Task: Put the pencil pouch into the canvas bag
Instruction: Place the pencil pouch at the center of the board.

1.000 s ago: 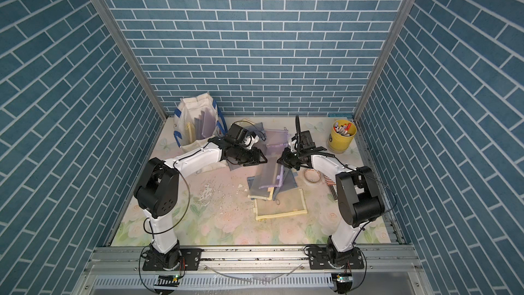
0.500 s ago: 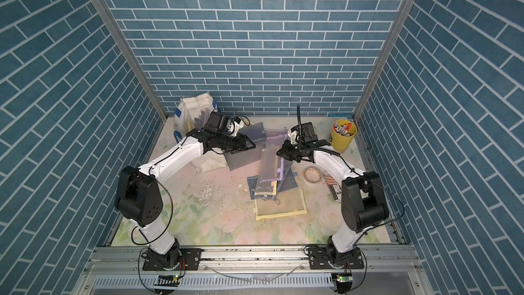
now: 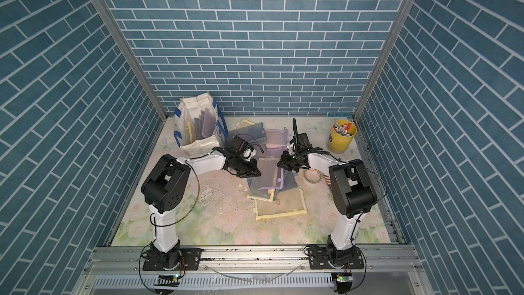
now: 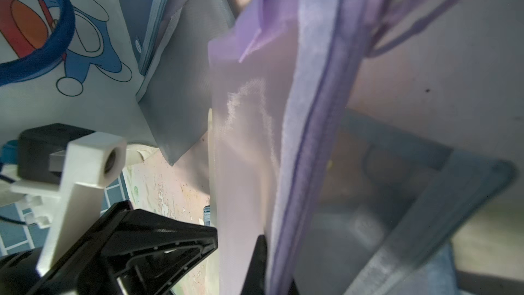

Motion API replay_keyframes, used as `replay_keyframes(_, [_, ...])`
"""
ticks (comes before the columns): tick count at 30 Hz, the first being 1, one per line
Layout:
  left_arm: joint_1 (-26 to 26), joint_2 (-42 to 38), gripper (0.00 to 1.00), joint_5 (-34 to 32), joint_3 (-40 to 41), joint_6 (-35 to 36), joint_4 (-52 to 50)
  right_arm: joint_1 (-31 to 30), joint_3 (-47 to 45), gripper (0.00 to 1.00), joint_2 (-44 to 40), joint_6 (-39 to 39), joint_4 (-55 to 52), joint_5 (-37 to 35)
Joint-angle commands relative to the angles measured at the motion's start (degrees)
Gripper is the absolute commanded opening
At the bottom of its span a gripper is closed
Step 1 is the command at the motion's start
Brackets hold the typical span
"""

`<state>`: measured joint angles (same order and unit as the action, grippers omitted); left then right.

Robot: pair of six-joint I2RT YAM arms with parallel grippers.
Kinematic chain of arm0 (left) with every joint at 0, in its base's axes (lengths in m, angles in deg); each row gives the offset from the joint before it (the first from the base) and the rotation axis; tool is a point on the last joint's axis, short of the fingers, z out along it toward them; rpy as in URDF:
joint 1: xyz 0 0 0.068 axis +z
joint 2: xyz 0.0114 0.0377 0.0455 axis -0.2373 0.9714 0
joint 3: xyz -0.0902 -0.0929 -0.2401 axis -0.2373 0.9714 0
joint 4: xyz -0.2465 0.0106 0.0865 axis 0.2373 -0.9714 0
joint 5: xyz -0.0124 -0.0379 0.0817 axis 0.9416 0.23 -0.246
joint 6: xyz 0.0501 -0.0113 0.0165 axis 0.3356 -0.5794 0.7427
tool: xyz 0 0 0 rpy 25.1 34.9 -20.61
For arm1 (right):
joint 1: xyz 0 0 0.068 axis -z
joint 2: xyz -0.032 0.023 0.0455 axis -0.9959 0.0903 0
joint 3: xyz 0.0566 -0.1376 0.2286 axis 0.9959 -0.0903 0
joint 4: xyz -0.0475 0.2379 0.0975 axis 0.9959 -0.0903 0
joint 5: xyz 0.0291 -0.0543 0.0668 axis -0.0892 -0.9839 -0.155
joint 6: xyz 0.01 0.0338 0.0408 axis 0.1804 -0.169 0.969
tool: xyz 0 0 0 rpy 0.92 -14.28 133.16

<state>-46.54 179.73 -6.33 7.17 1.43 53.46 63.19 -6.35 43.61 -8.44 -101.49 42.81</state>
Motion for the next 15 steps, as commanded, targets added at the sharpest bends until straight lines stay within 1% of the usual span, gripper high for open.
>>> replay_keyframes(1, [-0.4, 1.9, 0.08, 0.0, 0.0, 0.2, 1.5, 0.0, -2.1, 0.01, 0.6, 0.5, 0.6, -1.7])
replay_keyframes(4, [-0.4, 2.8, 0.07, -1.0, 0.4, 1.2, 0.5, 0.0, -3.0, 0.06, -0.5, 0.1, -1.1, -3.2])
replay_keyframes(8, [-0.5, 2.9, 0.06, -1.1, 1.5, 1.3, 0.7, 0.0, -3.1, 0.06, -1.5, -1.4, -4.5, -5.3])
replay_keyframes(13, [-0.5, 2.5, 0.06, -1.2, 2.2, 1.1, 1.2, 0.1, -2.4, 0.11, -2.9, -2.7, -8.1, -7.4])
replay_keyframes(15, [-0.5, 2.4, 0.06, -1.2, 2.2, 1.1, 1.1, 0.2, -2.0, 0.16, -3.4, -3.0, -9.1, -8.0])
